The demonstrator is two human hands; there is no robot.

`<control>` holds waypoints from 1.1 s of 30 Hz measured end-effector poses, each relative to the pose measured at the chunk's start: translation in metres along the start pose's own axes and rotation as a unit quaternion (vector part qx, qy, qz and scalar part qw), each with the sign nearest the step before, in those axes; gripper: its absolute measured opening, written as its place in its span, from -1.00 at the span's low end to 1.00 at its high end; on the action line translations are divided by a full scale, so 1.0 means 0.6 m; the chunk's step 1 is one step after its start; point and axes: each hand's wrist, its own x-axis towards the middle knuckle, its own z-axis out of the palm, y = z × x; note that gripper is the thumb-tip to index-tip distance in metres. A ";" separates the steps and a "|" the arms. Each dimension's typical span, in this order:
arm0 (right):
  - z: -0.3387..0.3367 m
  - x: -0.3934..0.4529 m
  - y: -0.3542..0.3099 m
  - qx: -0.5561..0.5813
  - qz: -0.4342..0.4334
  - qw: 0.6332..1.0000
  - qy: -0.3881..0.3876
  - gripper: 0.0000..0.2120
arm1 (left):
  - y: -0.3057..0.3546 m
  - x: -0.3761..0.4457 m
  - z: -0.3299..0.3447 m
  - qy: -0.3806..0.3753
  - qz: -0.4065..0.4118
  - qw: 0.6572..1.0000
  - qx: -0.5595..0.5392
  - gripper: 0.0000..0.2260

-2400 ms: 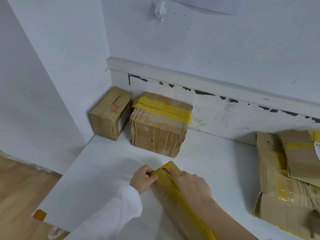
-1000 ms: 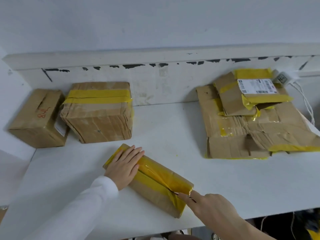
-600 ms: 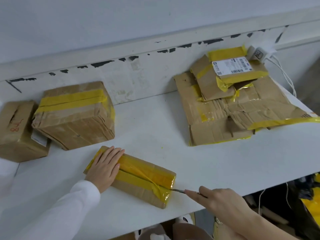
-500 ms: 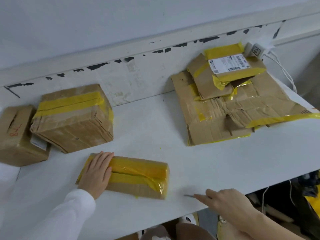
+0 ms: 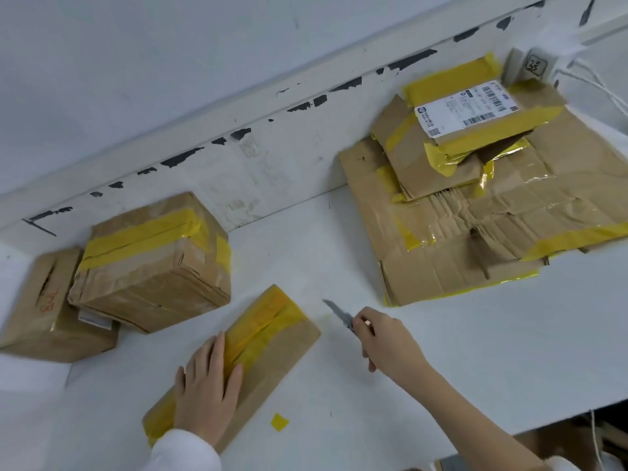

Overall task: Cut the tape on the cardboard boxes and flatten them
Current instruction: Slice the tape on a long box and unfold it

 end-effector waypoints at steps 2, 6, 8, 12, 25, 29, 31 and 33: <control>0.001 0.022 -0.012 -0.011 -0.003 1.000 0.005 -0.78 | -0.010 0.007 -0.008 -0.010 0.049 0.999 0.007 -0.12; 0.010 0.041 -0.015 -0.138 -0.019 0.989 0.050 -0.74 | -0.032 0.010 -0.015 0.009 0.165 0.986 0.029 -0.47; 0.018 0.043 -0.013 -0.181 -0.037 0.982 0.045 -0.76 | -0.030 0.012 -0.017 0.021 0.179 0.983 0.031 -0.50; 0.032 0.043 -0.010 -0.184 -0.049 0.982 0.012 -0.72 | -0.030 0.016 -0.016 0.031 0.202 0.978 0.033 -0.49; 0.042 0.006 -0.045 -0.327 -0.069 0.938 0.095 -0.45 | -0.015 0.010 -0.026 0.000 0.152 0.987 0.052 -0.47; 0.050 -0.011 -0.036 -0.313 -0.062 0.944 0.086 -0.43 | -0.015 0.009 -0.026 -0.002 0.148 0.988 0.050 -0.46; 0.060 -0.013 -0.030 -0.304 -0.068 0.943 0.112 -0.39 | -0.016 0.008 -0.024 -0.004 0.148 0.988 0.047 -0.45; 0.062 -0.019 -0.026 -0.283 -0.103 0.943 0.141 -0.36 | -0.017 0.008 -0.022 0.000 0.150 0.988 0.046 -0.45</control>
